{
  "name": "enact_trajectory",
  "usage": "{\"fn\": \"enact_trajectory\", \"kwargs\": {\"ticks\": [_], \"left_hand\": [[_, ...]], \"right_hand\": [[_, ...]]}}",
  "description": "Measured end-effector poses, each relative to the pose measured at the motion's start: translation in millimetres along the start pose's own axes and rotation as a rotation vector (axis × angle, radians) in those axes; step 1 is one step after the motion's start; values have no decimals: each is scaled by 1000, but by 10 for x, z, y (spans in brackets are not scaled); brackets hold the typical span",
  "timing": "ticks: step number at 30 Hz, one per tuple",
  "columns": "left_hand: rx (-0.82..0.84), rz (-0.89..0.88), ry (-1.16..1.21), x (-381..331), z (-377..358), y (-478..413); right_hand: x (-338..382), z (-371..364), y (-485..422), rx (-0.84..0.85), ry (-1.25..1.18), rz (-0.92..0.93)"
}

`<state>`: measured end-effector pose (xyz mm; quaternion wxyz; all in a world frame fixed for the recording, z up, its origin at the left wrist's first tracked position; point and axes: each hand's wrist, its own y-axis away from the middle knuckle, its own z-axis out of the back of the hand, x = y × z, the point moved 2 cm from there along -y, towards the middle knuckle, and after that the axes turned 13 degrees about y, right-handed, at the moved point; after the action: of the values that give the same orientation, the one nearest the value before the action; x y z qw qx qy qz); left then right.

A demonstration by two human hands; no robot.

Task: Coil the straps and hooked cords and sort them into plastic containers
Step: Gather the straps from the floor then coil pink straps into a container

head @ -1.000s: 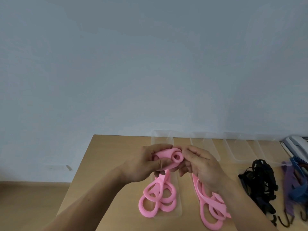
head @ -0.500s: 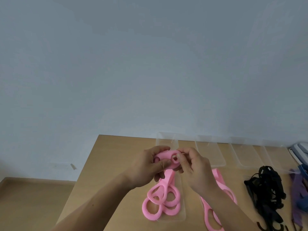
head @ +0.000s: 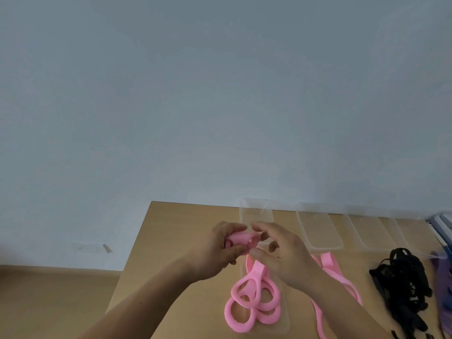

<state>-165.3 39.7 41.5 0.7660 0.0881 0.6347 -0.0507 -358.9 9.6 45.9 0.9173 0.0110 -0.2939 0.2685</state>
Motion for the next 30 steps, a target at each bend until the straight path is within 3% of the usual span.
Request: {"fn": "enact_trajectory", "kwargs": {"ticks": [8, 14, 20, 26, 30], "left_hand": [[153, 74, 57, 65, 148, -228], [25, 80, -14, 199, -25, -797], [-161, 21, -243, 430, -122, -1486], [-11, 33, -580, 669, -167, -1954], [-16, -13, -846, 818, -229, -2131]], "right_hand": [[-5, -144, -144, -88, 279, 56], [-435, -105, -438, -102, 328, -48], [-1067, -129, -977, -34, 282, -102], [-1614, -232, -1383, 88, 312, -66], [-1811, -348, -1506, 169, 347, -60]]}}
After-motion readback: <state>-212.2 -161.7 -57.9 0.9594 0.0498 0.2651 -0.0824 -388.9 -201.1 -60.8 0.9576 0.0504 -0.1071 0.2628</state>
